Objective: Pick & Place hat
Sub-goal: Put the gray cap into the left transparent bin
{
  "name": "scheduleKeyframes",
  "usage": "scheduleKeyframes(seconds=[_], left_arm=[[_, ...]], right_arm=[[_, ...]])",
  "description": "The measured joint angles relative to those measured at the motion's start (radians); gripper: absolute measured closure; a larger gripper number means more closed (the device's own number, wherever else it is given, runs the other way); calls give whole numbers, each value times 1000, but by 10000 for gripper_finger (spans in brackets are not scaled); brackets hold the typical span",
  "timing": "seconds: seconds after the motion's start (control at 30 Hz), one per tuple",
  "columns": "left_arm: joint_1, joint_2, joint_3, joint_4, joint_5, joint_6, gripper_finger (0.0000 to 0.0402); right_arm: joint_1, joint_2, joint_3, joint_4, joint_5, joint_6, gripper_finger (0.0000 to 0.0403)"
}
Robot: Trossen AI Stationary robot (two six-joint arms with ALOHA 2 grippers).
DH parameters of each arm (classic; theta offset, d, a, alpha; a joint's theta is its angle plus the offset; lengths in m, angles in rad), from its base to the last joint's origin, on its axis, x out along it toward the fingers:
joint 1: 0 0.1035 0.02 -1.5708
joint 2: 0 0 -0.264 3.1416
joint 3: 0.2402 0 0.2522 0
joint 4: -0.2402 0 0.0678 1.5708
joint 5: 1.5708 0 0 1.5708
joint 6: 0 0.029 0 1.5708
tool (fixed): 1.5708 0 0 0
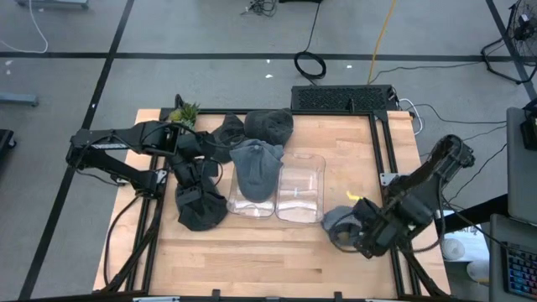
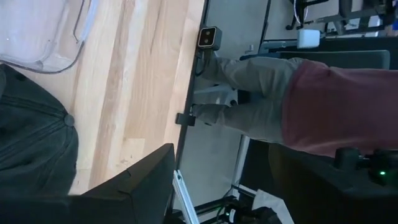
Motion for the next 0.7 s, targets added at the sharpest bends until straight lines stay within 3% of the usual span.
scheduleKeyframes(seconds=[0.37,0.7], left_arm=[[27,0,0,0,54,-79,131],[63,0,0,0,54,-216,131]], right_arm=[[-99,-88,0,265,-75,-266,402],[-159,-223,0,366,142,-509,401]])
